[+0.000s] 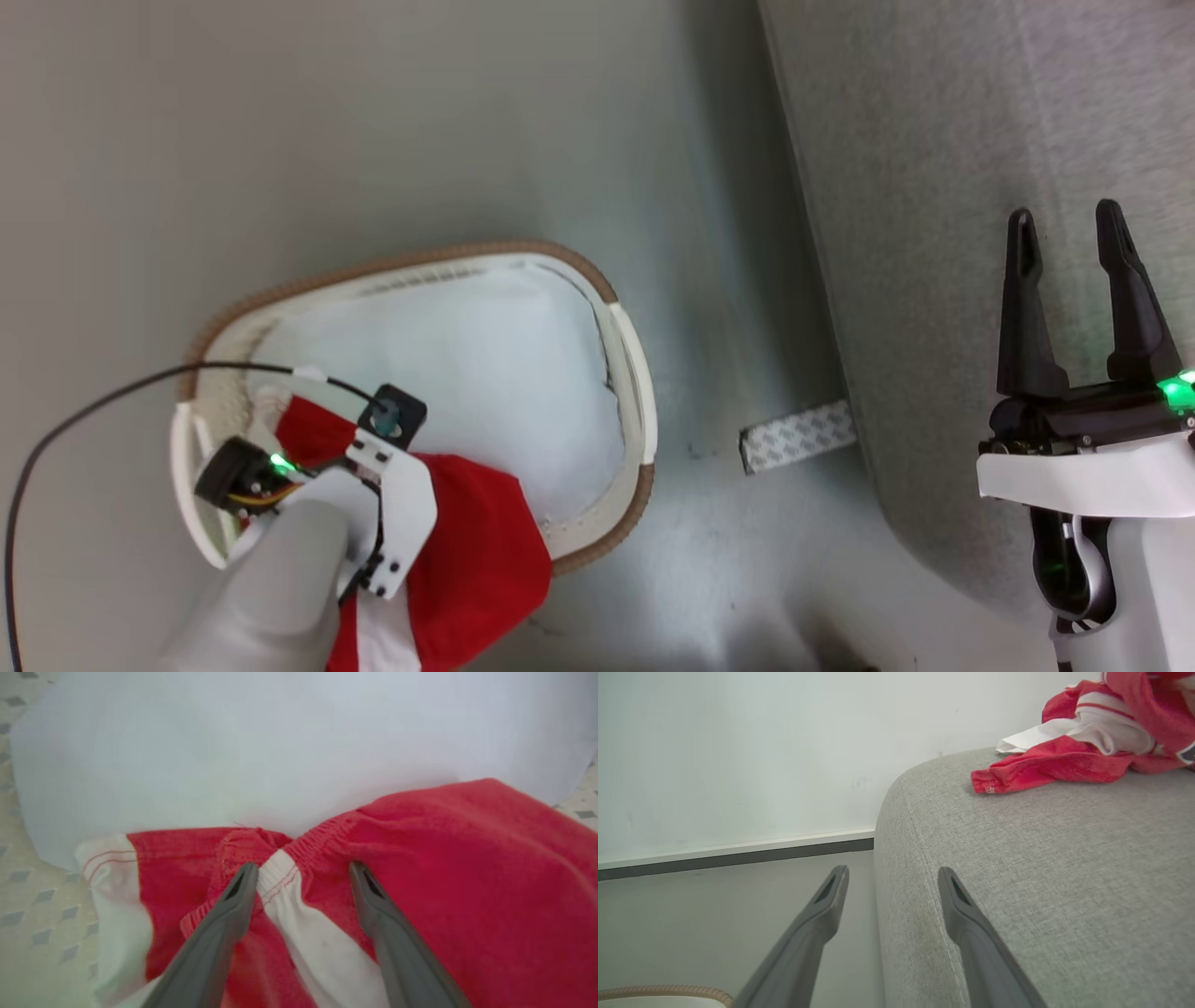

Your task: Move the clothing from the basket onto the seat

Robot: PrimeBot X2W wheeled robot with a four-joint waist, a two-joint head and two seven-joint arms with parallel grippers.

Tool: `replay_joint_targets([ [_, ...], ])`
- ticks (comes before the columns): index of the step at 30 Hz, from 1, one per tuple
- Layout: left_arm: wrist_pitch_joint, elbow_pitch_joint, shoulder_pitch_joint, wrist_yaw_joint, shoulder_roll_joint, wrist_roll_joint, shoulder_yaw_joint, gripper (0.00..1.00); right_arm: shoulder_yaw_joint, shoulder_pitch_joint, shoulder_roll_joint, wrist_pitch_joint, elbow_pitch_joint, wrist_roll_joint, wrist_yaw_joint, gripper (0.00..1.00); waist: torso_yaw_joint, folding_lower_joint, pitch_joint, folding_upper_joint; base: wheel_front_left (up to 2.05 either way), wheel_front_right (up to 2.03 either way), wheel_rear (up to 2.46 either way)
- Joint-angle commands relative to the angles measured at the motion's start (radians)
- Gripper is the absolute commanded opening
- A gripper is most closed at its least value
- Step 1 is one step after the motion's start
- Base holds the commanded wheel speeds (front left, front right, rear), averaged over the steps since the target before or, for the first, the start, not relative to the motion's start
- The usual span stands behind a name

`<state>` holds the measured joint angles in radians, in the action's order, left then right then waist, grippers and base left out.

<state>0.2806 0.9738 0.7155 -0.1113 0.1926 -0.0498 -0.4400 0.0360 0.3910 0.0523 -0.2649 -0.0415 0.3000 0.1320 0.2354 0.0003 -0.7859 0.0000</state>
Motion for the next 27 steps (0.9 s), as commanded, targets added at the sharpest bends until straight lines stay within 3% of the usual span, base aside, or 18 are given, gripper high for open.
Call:
replay_joint_targets([
  [1,-0.001,0.008,0.012,-0.001,0.01,-0.006,-0.001,1.0,0.003,0.018,-0.003,0.001,0.005,0.004,-0.003,1.0,0.018,-0.0003,-0.056,0.0,0.0,0.0,0.0],
  [3,0.003,0.026,0.033,-0.001,0.008,-0.009,-0.01,1.0,0.005,0.024,-0.002,0.001,0.015,0.011,-0.003,1.0,0.021,-0.0003,-0.082,0.0,0.0,0.0,0.0],
  [4,0.003,0.038,0.04,-0.004,0.006,-0.006,-0.013,0.93,0.008,0.025,-0.003,0.001,0.018,0.011,-0.003,1.0,0.022,-0.0003,-0.092,0.0,0.0,0.0,0.0],
  [5,-0.003,0.045,0.049,-0.006,0.007,-0.007,-0.018,0.55,0.01,0.025,-0.003,0.001,0.022,0.011,-0.002,1.0,0.024,-0.0003,-0.101,0.0,0.0,0.0,0.0],
  [7,-0.005,0.065,0.062,-0.01,-0.002,0.0,-0.028,0.0,0.006,0.023,-0.003,0.001,0.023,0.011,-0.002,1.0,0.023,-0.0003,-0.113,0.0,0.0,0.0,0.0],
  [17,-0.068,0.108,0.107,-0.02,-0.048,0.071,-0.051,0.0,-0.03,0.038,0.001,0.001,0.016,-0.016,-0.002,1.0,0.006,-0.0003,-0.093,0.0,0.0,0.0,0.0],
  [27,-0.178,0.065,0.072,-0.02,-0.096,0.221,-0.032,0.0,-0.035,-0.011,0.0,0.001,-0.02,-0.029,-0.002,1.0,-0.036,-0.0003,0.054,0.0,0.0,0.0,0.0],
])
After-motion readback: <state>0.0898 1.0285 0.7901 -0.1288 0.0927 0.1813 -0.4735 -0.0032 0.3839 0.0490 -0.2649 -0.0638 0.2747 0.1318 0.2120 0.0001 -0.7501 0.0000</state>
